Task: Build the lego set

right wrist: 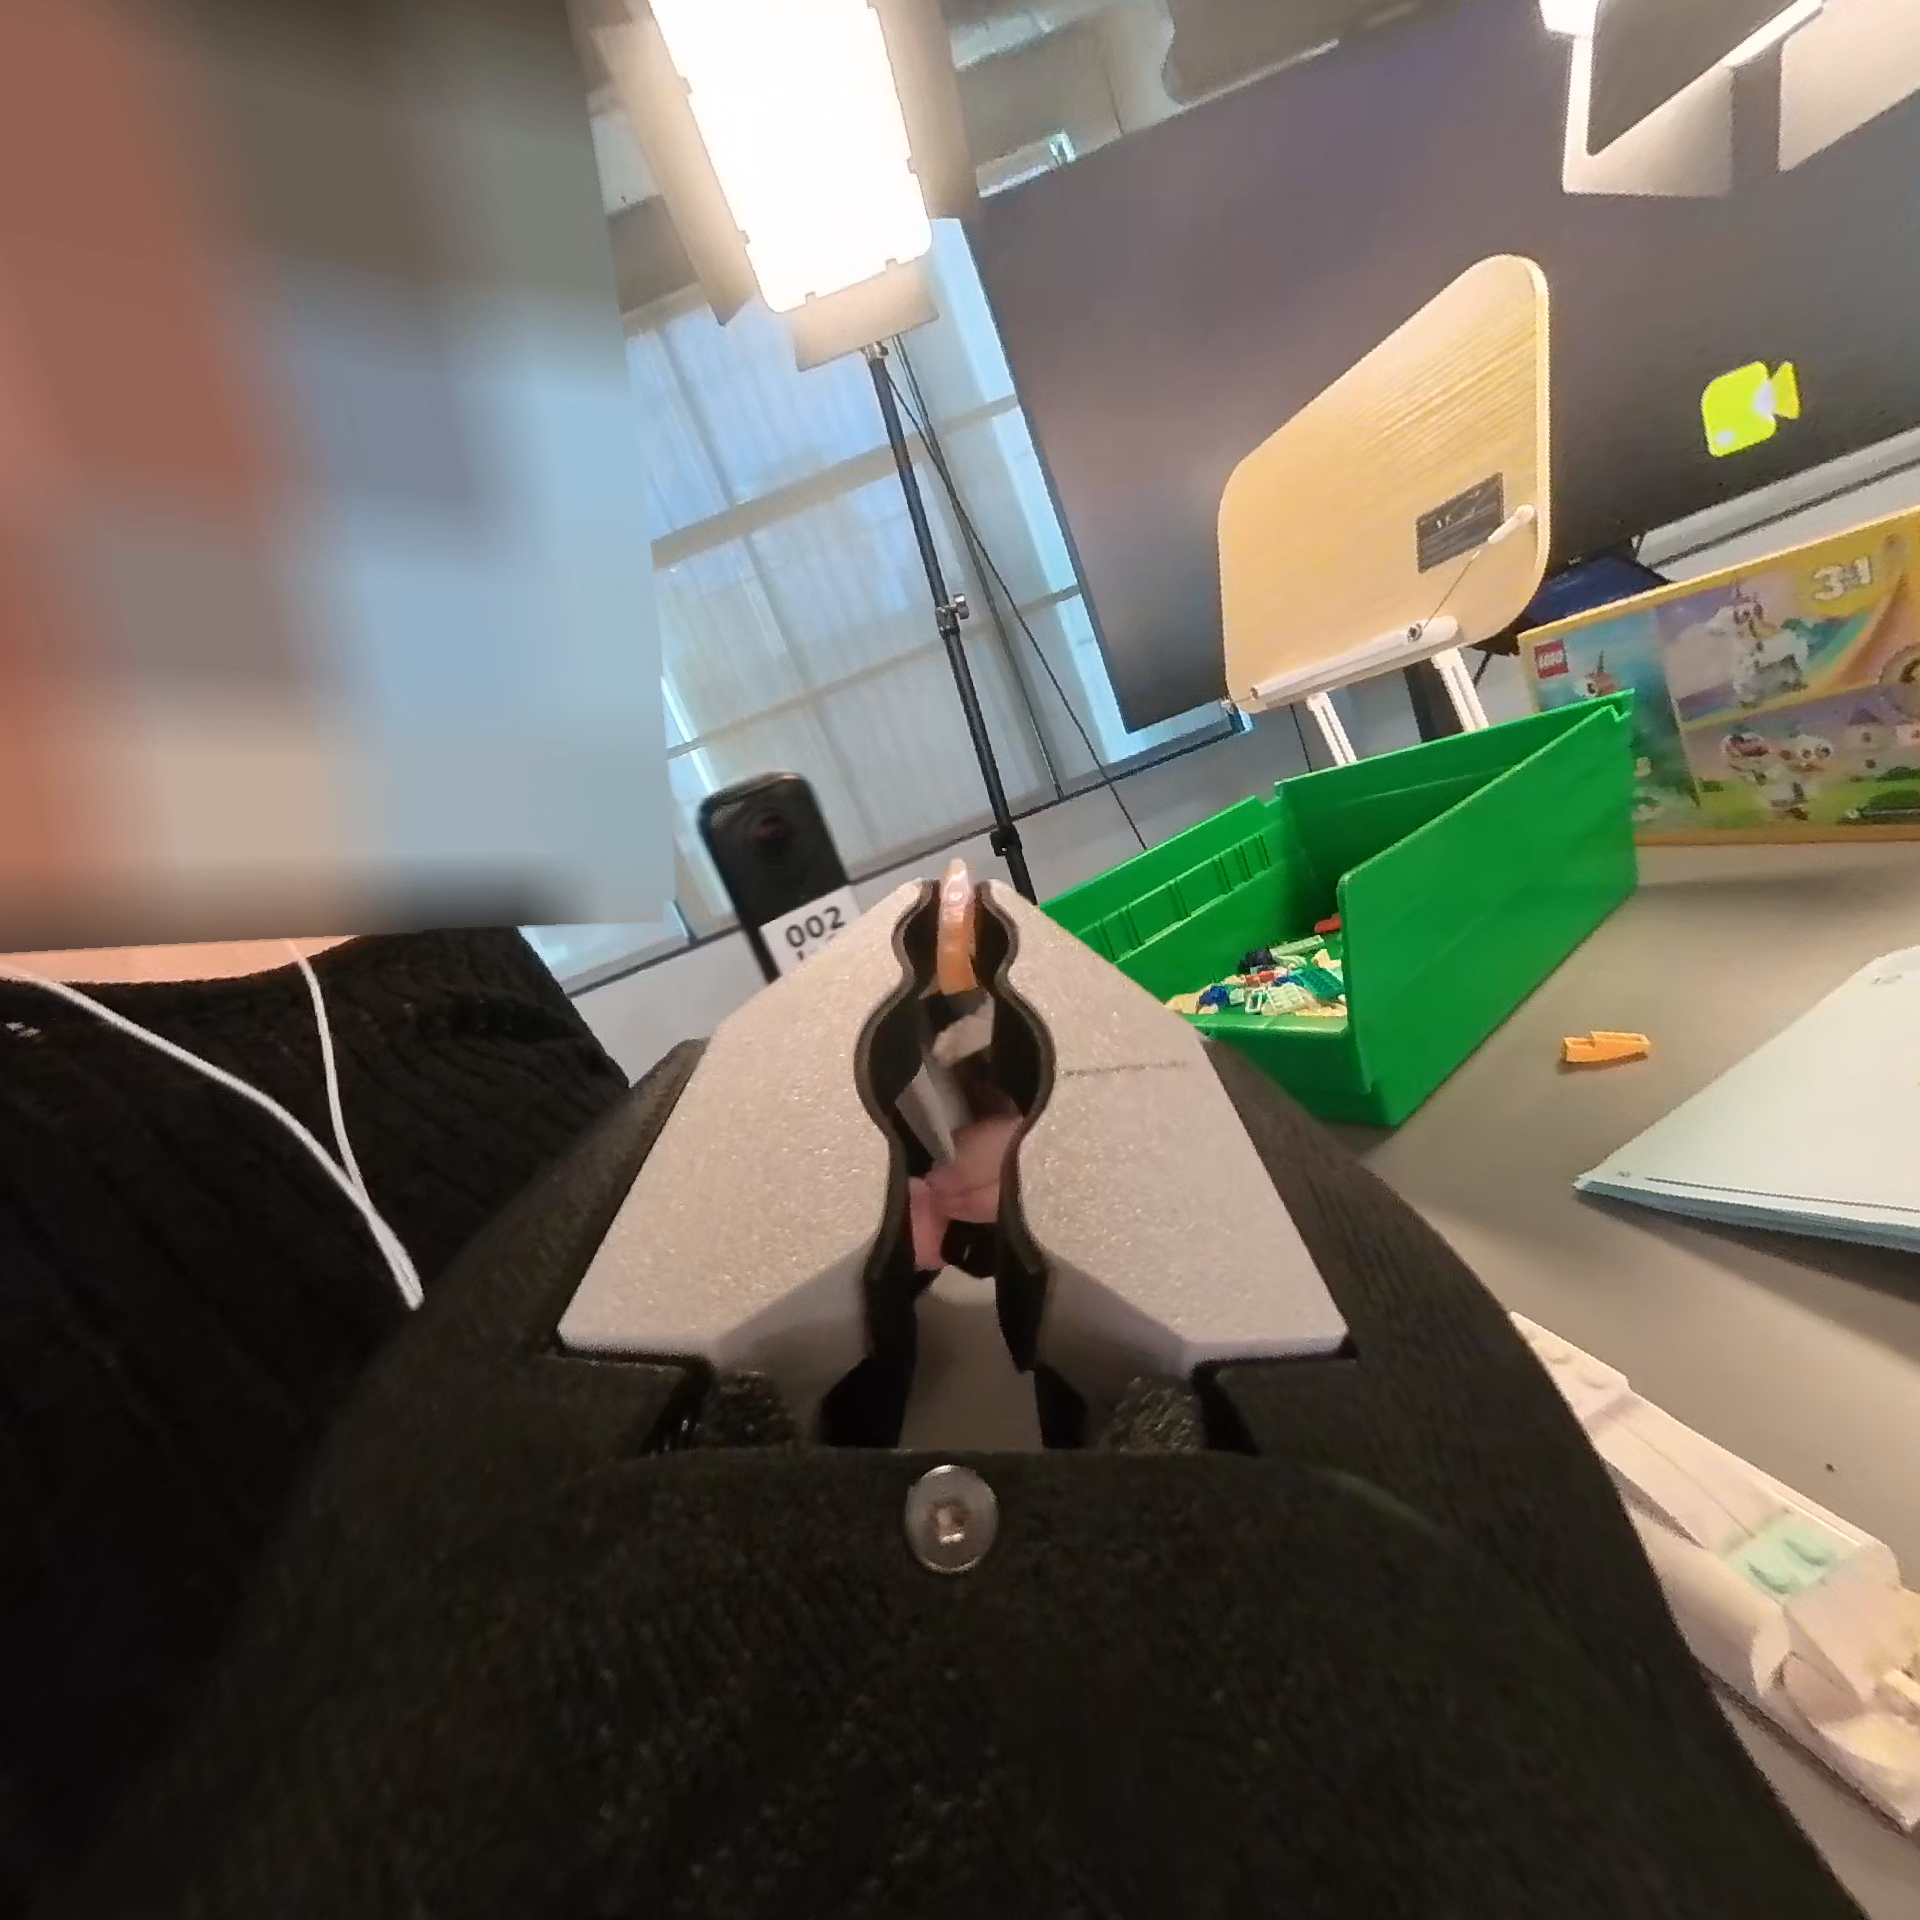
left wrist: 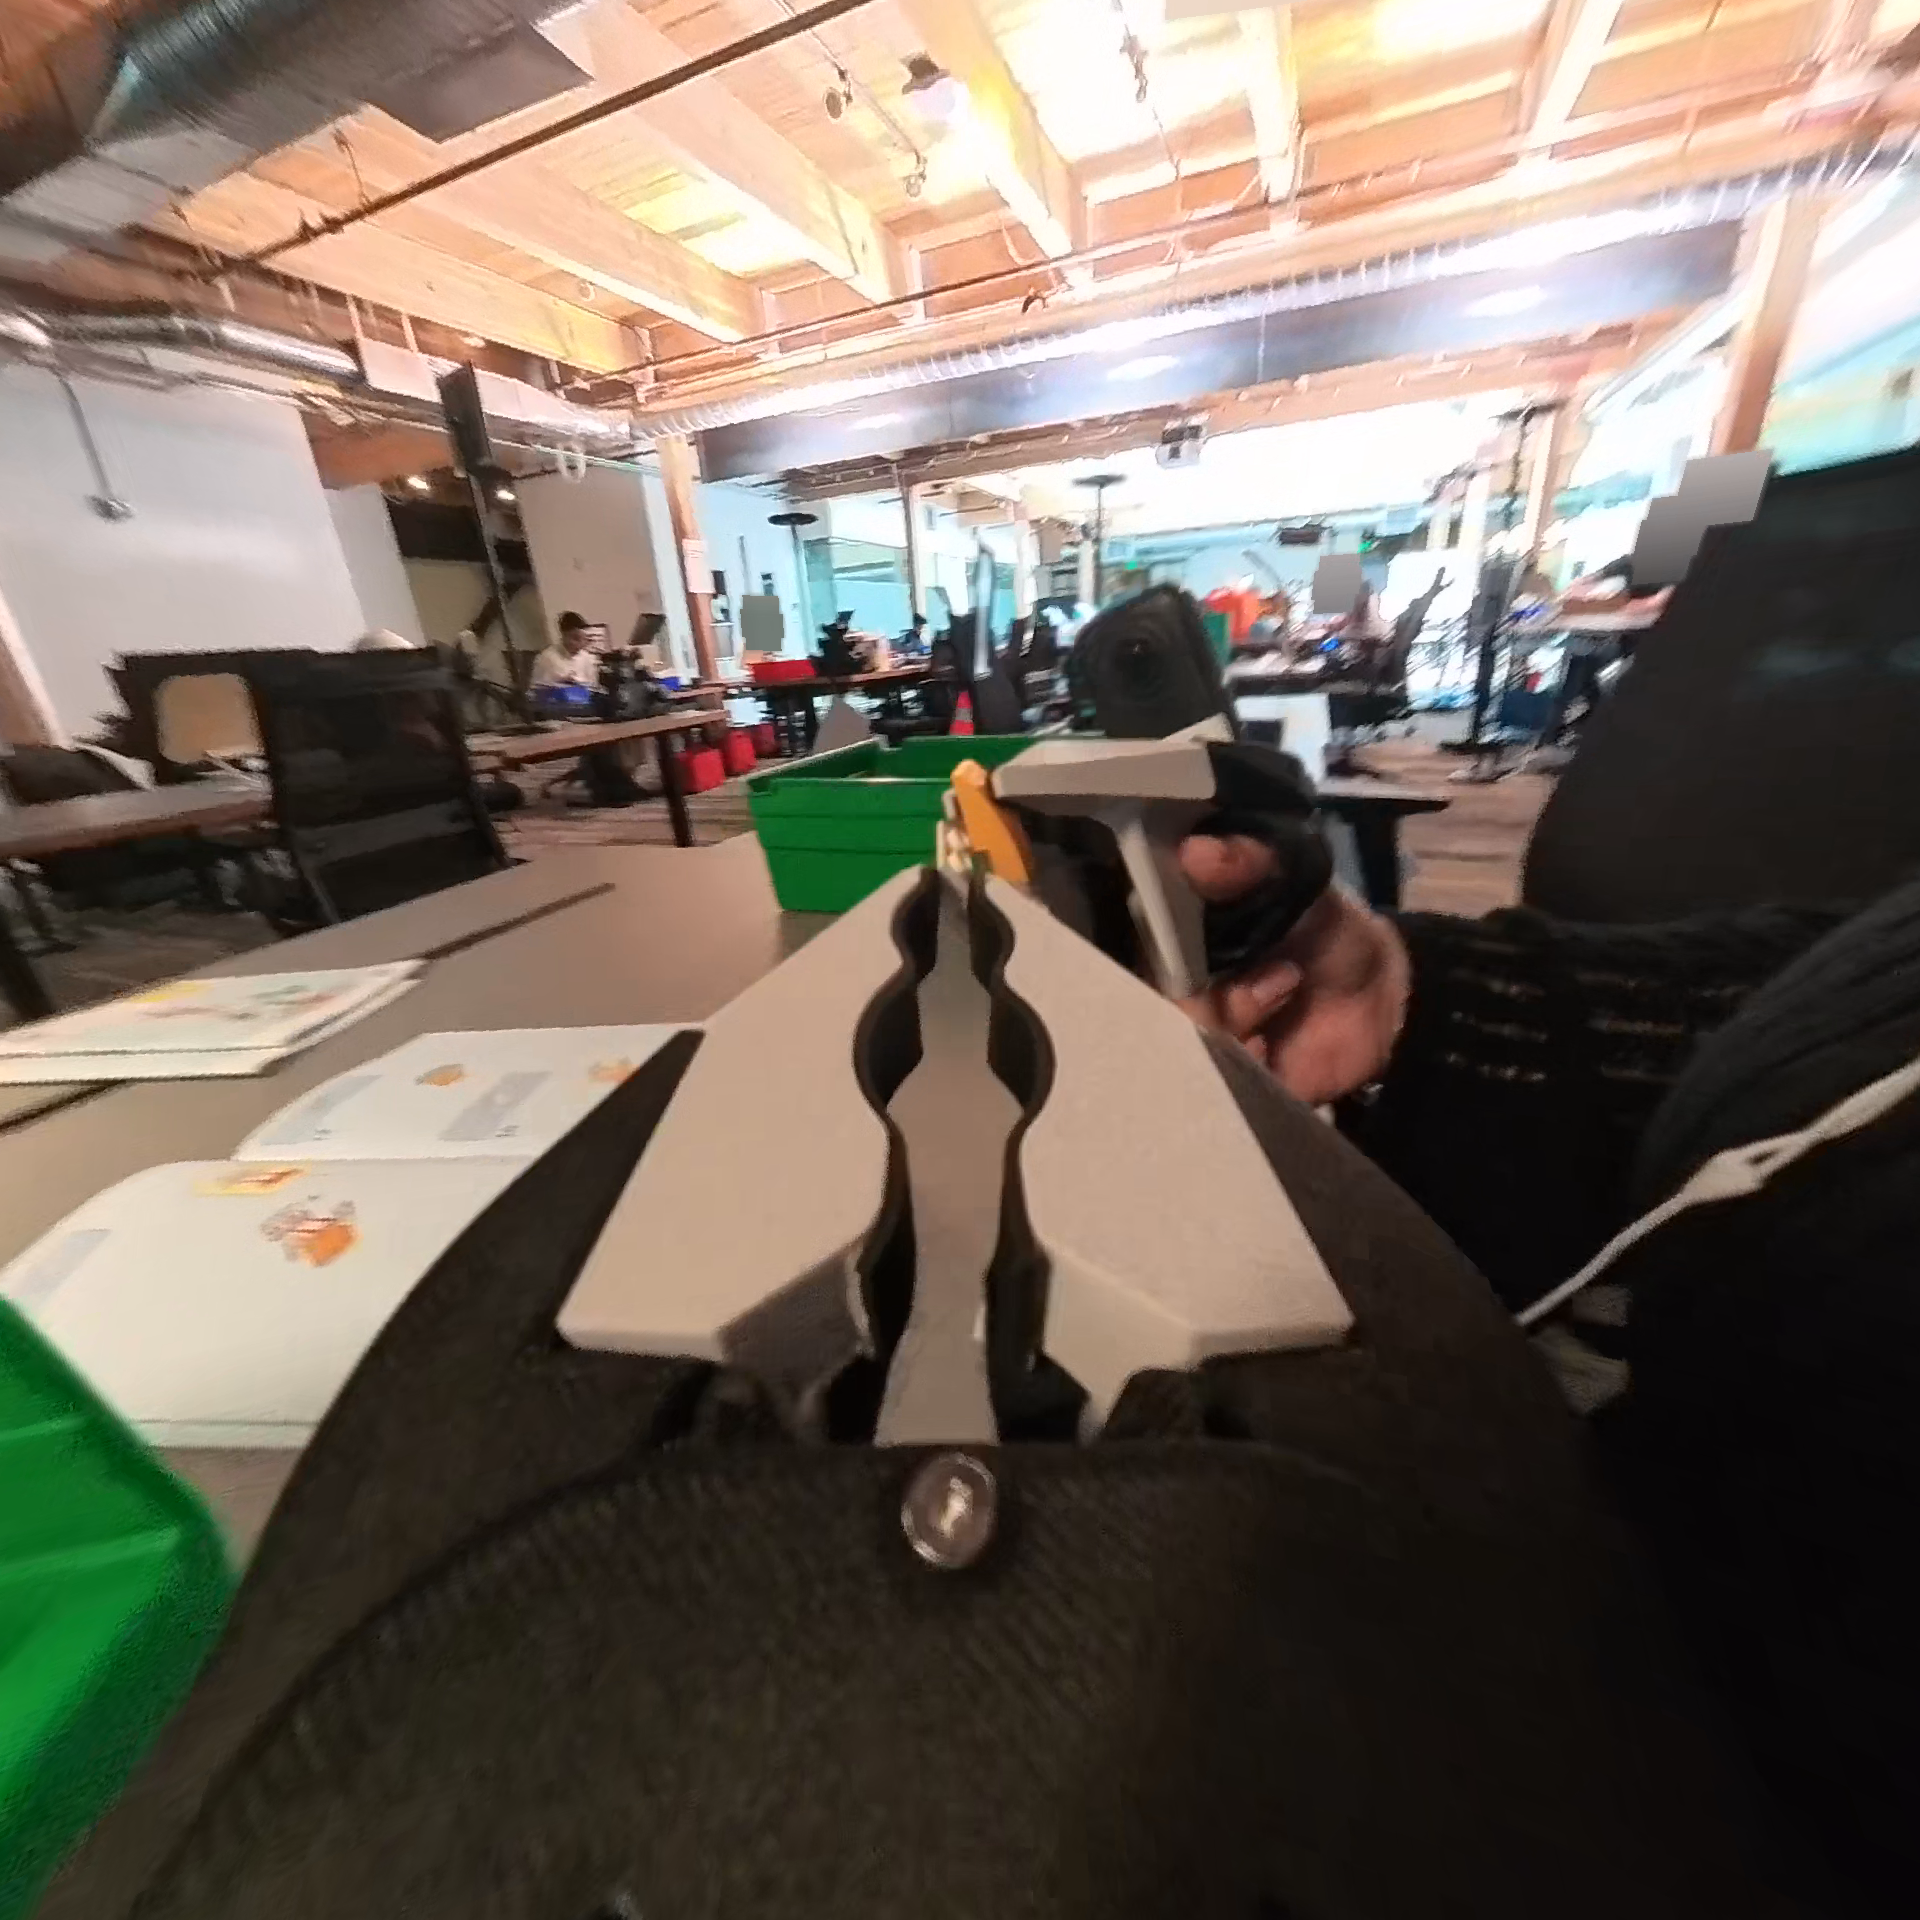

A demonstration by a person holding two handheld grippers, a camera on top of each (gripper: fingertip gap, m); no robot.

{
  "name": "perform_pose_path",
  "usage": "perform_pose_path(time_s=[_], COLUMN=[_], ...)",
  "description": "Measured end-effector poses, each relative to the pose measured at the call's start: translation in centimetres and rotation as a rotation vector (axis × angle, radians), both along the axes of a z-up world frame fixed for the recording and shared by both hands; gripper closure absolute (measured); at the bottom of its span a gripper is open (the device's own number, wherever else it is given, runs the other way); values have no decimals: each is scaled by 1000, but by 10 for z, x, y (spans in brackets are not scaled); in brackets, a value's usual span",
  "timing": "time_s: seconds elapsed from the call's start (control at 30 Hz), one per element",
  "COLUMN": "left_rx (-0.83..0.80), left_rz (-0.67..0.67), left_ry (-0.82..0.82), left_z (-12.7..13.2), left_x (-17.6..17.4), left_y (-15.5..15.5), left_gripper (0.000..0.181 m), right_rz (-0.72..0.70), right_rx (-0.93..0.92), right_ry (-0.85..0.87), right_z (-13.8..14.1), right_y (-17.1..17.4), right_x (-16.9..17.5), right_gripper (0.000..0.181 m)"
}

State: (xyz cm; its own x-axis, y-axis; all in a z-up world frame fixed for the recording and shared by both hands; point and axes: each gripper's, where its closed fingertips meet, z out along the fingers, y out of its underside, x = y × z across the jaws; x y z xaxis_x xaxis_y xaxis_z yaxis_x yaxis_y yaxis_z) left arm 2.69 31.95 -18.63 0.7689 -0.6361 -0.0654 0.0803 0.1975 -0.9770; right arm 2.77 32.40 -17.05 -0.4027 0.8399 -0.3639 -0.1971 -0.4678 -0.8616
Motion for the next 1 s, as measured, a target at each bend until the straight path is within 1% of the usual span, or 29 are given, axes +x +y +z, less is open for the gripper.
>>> perform_pose_path(time_s=[0.1,0.23,0.33,0.47,0.67,0.77,0.9,1.0], left_rx=[-114,-257,-311,-334,-359,-358,-372,-409], left_rz=[-148,-374,-460,-511,-625,-672,-642,-610], left_ry=[-141,-375,-476,-523,-665,-709,-668,-614], left_z=[1,10,13,15,24,30,25,14], left_x=[2,2,2,6,0,-3,0,5], left_y=[-2,-7,-8,-9,-15,-18,-15,-11], left_gripper=[177,177,177,177,177,176,177,177], right_rz=[14,44,45,67,77,70,57,66], right_rx=[30,60,68,94,98,115,103,122], right_ry=[32,106,152,160,224,216,230,231], right_z=[1,10,18,19,26,23,26,29], right_y=[-3,-7,-9,-16,-17,-17,-14,-18], right_x=[2,8,9,3,11,13,15,14], right_gripper=[176,176,176,176,177,177,177,176])
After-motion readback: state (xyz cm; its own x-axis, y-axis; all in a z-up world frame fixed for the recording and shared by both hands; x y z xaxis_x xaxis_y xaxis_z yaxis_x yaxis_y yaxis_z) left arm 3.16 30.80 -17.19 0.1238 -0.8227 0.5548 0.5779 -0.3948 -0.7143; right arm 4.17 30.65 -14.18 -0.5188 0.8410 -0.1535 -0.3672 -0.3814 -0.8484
